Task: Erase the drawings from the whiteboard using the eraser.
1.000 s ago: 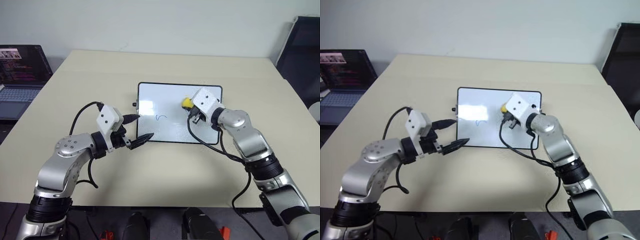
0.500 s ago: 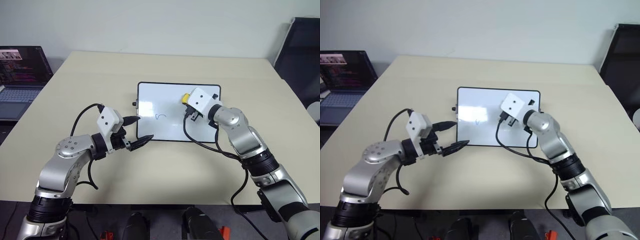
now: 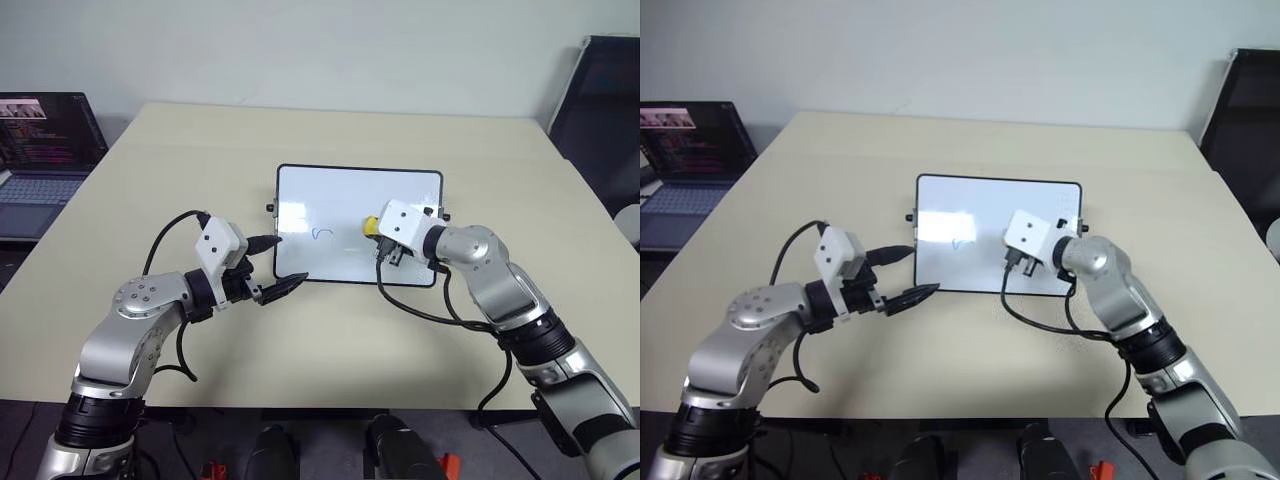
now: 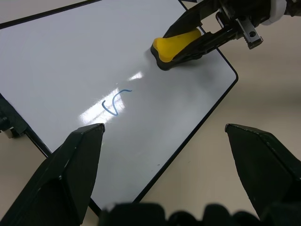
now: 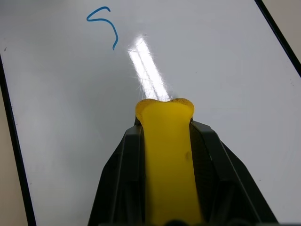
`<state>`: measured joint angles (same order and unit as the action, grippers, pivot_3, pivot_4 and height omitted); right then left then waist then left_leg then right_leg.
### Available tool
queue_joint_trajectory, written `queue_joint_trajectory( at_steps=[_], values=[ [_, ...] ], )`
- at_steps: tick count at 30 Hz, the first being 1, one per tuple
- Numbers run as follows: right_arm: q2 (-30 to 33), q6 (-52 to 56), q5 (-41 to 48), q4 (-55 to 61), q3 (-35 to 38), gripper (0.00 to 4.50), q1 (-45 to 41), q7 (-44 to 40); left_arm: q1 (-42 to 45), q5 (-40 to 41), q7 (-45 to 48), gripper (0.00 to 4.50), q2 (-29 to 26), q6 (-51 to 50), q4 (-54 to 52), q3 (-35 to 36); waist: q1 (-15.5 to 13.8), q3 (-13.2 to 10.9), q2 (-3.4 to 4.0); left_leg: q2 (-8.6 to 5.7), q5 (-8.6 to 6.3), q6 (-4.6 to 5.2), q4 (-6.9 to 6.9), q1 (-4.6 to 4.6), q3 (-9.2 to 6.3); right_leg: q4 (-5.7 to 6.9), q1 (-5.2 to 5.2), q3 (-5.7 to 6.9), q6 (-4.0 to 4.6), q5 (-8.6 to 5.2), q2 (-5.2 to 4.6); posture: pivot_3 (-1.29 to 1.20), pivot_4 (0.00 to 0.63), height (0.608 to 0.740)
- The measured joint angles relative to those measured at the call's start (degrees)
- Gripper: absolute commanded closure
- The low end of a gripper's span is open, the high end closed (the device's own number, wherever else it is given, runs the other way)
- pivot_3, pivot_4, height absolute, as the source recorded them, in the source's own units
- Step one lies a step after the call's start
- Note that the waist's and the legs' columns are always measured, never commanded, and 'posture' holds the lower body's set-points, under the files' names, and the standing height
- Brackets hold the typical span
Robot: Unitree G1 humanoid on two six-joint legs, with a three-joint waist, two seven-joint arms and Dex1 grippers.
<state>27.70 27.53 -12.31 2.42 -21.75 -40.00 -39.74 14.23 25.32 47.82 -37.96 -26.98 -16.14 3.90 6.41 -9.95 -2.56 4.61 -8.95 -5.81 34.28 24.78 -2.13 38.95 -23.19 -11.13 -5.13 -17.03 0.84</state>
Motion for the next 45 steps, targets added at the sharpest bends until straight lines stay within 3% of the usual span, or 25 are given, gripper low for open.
queue_joint_trajectory(
  at_steps=[8, 14, 24, 36, 40, 45],
  values=[
    [-3.6, 8.6, 6.1, 6.1, 6.0, 3.51, 4.3, -0.3, -1.5, 0.9, -1.2, 0.00, 0.0, -1.1, -0.1, 0.9, 0.0, 0.0, 0.03, 0.01, 0.00, 0.00, -0.15, 0.05, 0.00, -0.03, -0.08, 0.00, -0.01, -0.02, 0.01, 0.00, 0.150, 0.740],
    [-3.3, 13.7, 14.3, 19.6, 11.8, 3.51, 9.0, -1.7, -5.1, 2.3, -2.8, 0.00, -0.2, -2.7, -1.5, 4.6, -0.1, -0.1, 0.06, 0.02, -0.07, -0.08, -0.36, 0.09, -0.11, -0.03, -0.12, 0.18, -0.14, -0.11, 0.00, 0.00, 0.150, 0.740],
    [2.8, 13.2, 16.2, 27.6, 8.4, 3.51, 21.3, -2.1, -8.4, 5.0, -7.4, 0.00, -1.2, -8.9, -9.4, 8.0, -0.3, -0.1, 0.05, 0.02, -0.14, -0.18, -0.35, 0.11, -0.31, -0.01, -0.08, 0.41, 0.25, -0.47, -0.03, 0.00, 0.150, 0.740],
    [3.3, 10.5, 15.4, 26.8, 5.7, 3.51, 19.7, -1.4, -8.3, 5.0, -8.4, 0.00, -2.5, -10.5, -10.5, 8.1, -0.3, -0.1, 0.04, 0.02, -0.14, -0.19, -0.35, 0.12, -0.50, -0.02, -0.03, 0.62, 0.32, -0.51, -0.03, 0.00, 0.150, 0.740],
    [3.3, 6.7, 11.2, 23.1, 1.9, 3.51, 16.0, -0.7, -8.2, 4.4, -8.0, 0.00, -3.3, -9.7, -10.3, 7.8, -0.2, -0.1, 0.04, 0.01, -0.14, -0.19, -0.34, 0.11, -0.51, -0.01, -0.02, 0.64, 0.32, -0.50, -0.03, 0.00, 0.150, 0.740],
    [-3.1, 3.6, 7.6, 15.8, -1.6, 3.51, 8.6, 2.4, -6.9, 3.5, -6.2, 0.00, -3.3, -7.4, -9.0, 7.2, -0.1, -0.1, 0.05, 0.02, -0.13, -0.19, -0.36, 0.12, -0.56, 0.02, -0.01, 0.69, 0.31, -0.50, -0.02, 0.00, 0.150, 0.740]
  ],
)
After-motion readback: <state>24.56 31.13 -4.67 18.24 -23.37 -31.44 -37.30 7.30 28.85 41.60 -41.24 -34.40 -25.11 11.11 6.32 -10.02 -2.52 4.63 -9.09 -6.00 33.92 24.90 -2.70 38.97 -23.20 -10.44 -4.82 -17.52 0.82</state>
